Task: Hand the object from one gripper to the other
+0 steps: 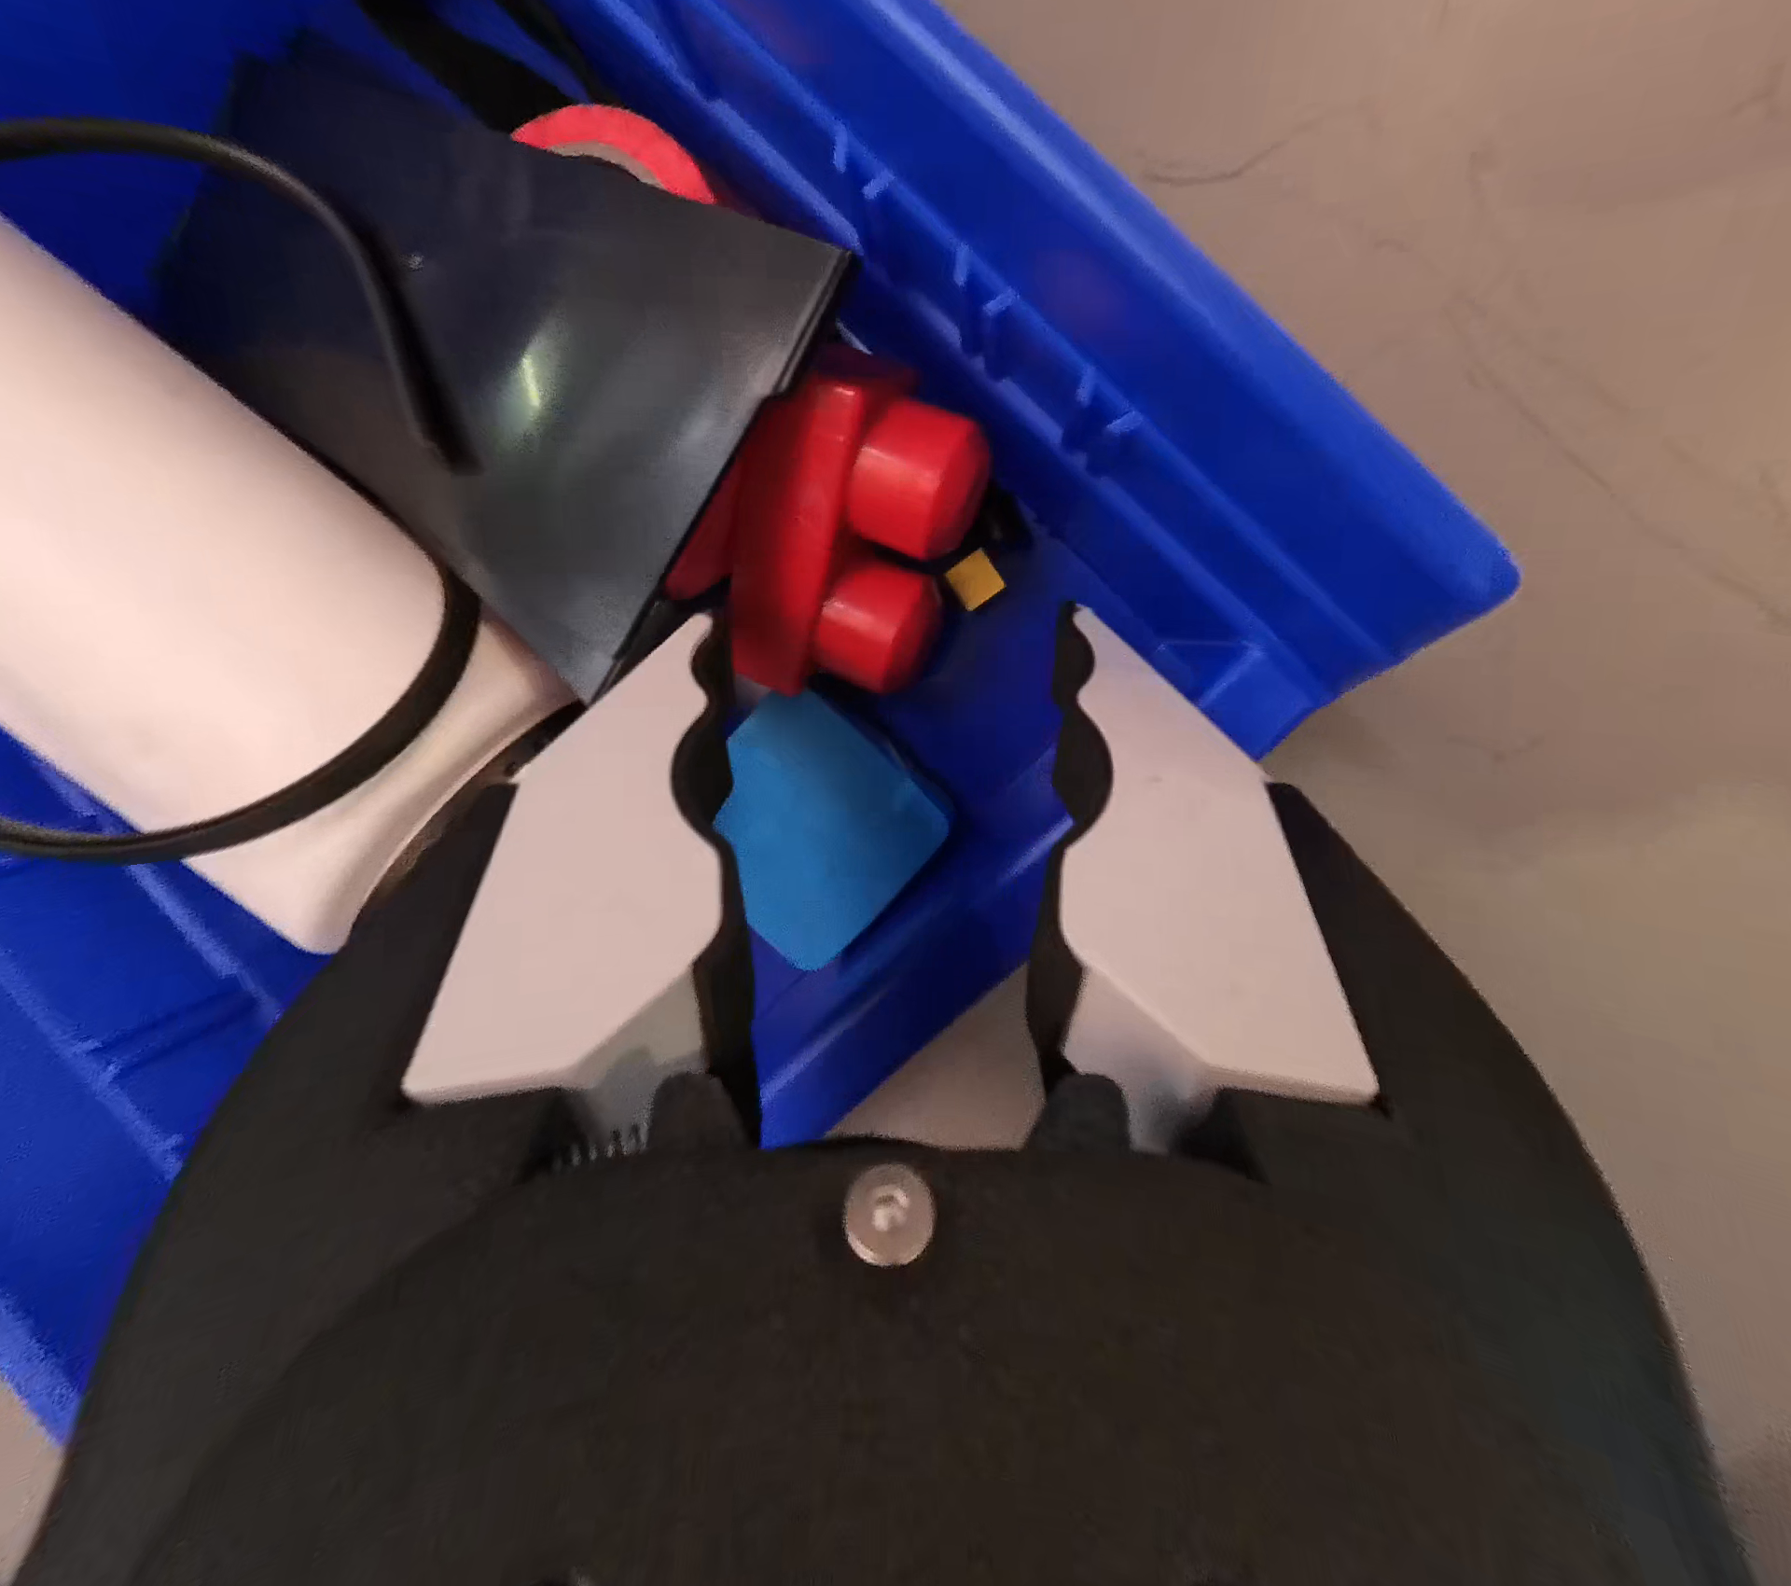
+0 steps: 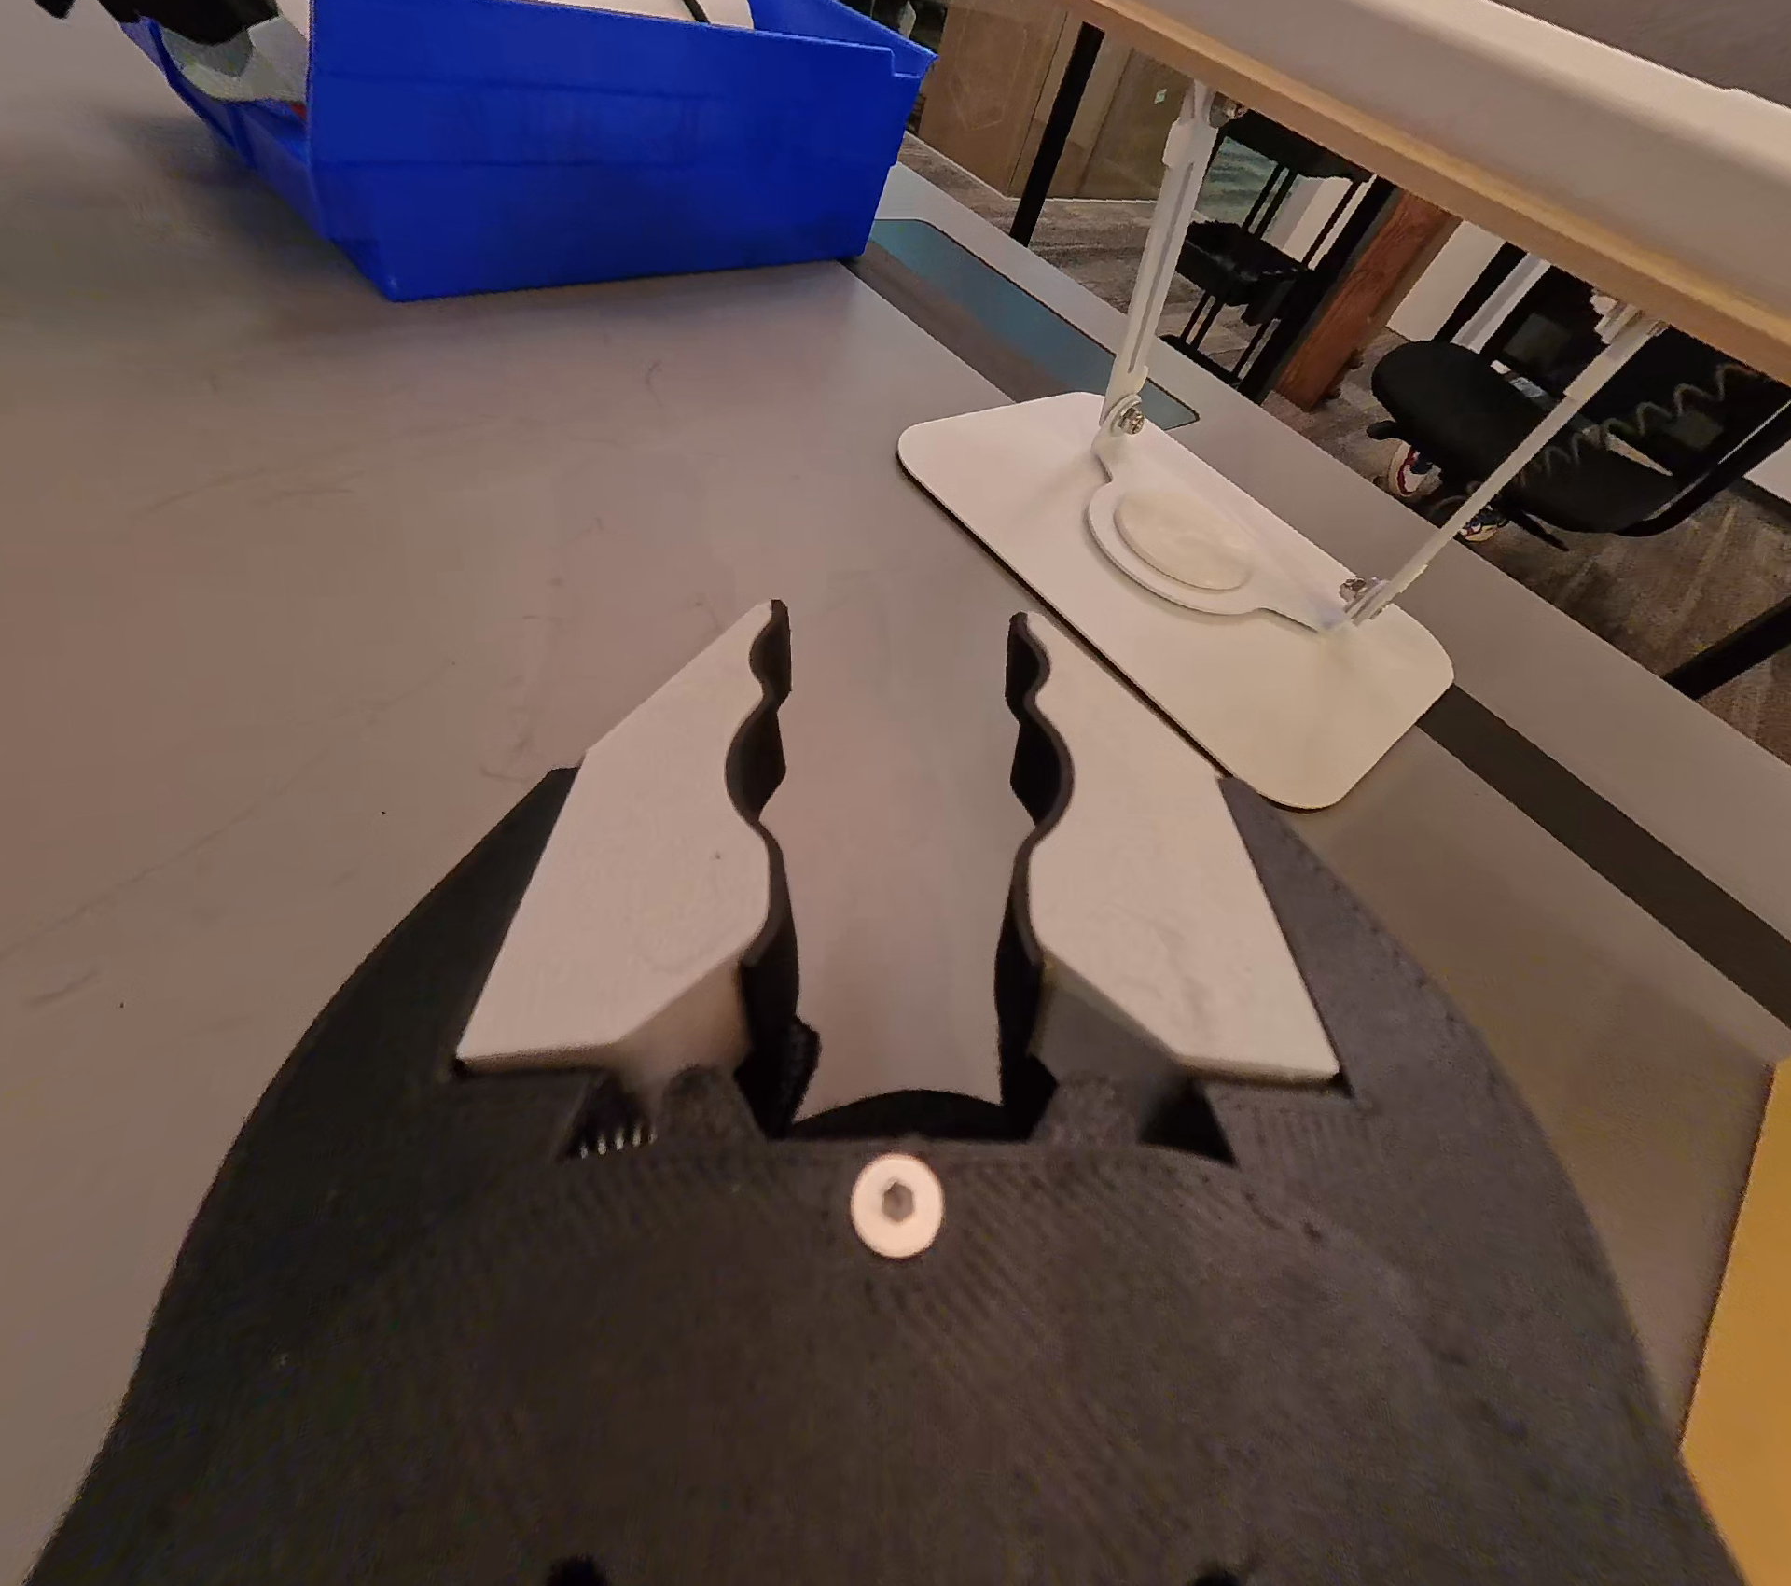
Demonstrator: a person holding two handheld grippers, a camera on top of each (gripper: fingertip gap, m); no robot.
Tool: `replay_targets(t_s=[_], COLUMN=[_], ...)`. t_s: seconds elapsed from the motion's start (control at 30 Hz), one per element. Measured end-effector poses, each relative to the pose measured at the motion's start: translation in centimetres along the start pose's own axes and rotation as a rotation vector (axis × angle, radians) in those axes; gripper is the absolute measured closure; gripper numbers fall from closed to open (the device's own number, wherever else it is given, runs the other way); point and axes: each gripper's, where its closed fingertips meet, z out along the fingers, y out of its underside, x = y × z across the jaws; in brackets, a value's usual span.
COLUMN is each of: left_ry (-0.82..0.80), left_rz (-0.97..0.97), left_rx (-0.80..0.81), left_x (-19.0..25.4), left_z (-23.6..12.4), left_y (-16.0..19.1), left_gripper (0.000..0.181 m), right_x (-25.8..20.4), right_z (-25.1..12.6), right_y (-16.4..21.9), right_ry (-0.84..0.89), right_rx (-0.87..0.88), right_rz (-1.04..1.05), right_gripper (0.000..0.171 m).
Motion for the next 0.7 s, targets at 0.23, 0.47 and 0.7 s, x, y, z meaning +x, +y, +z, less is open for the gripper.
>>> replay_targets(t_s=[0.23,0.47,0.7], left_ry=[0.037,0.06,0.019], left_rz=[-0.023,-0.031,0.027], left_rx=[-0.06,-0.036,-0.054], left_x=[-0.5,-0.7,-0.9], left_z=[0.4,0.6,0.3], left_y=[0.1,-0.4,0.1], left_gripper=[0.124,0.135,0.149], right_x=[-0.2,-0.3,-0.3], right_z=[0.1,0.1,0.2], right_y=[0.1,0.1,0.1], right_ry=[-0.007,-0.01,-0.015], right_rx=[-0.006,-0.009,-0.01], right_rz=[-0.006,-0.01,-0.008], right_gripper=[0.128,0.128,0.128])
